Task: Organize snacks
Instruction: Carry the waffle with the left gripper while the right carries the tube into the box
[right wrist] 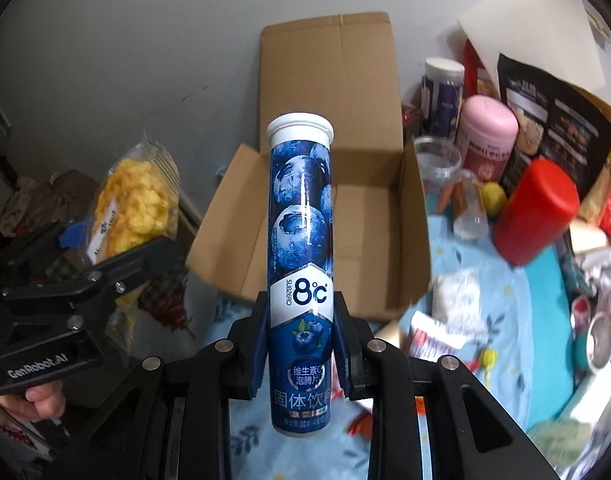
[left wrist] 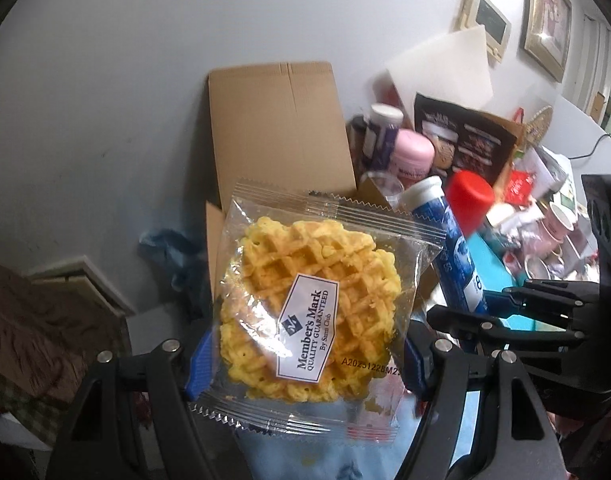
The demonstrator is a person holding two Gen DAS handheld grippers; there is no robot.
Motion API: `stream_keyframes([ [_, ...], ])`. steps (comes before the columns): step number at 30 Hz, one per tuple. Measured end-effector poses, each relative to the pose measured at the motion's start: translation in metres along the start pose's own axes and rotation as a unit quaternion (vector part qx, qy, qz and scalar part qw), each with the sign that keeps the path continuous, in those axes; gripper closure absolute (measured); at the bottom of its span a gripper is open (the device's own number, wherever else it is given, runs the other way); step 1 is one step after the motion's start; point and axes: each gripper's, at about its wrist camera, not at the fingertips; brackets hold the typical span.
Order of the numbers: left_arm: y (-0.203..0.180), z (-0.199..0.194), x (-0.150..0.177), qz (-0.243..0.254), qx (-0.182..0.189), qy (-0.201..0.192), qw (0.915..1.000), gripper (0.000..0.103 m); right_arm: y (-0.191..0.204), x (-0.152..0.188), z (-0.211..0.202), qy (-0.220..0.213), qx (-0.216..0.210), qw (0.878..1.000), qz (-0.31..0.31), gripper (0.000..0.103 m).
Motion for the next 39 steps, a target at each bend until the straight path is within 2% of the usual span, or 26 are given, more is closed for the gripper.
stream_keyframes([
  [8,0.012,0.037,-0.041,-0.005,-0.008,-0.01,0.9999,0.03,-0.014,-0.046,0.032,-0.007,0.01,1.0,-0.017,0.075],
  [18,0.033,0.104,-0.065,-0.03,-0.031,0.012,0.999,0.03,-0.032,-0.081,0.081,0.005,0.017,1.0,-0.026,0.075],
  [30,0.045,0.186,-0.06,-0.033,-0.062,0.078,0.9944,0.03,-0.055,-0.088,0.155,0.051,0.023,0.998,-0.007,0.075],
  [39,0.049,0.229,-0.044,-0.041,-0.076,0.129,0.9878,0.03,-0.054,-0.08,0.184,0.08,0.046,0.996,-0.02,0.075],
])
Point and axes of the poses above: each gripper's, at about its wrist camera, not at the fingertips, and z roughly the way its jaws point, y to its left, x to its underside, and after that the axes turned 2 degrees about z, right-handed
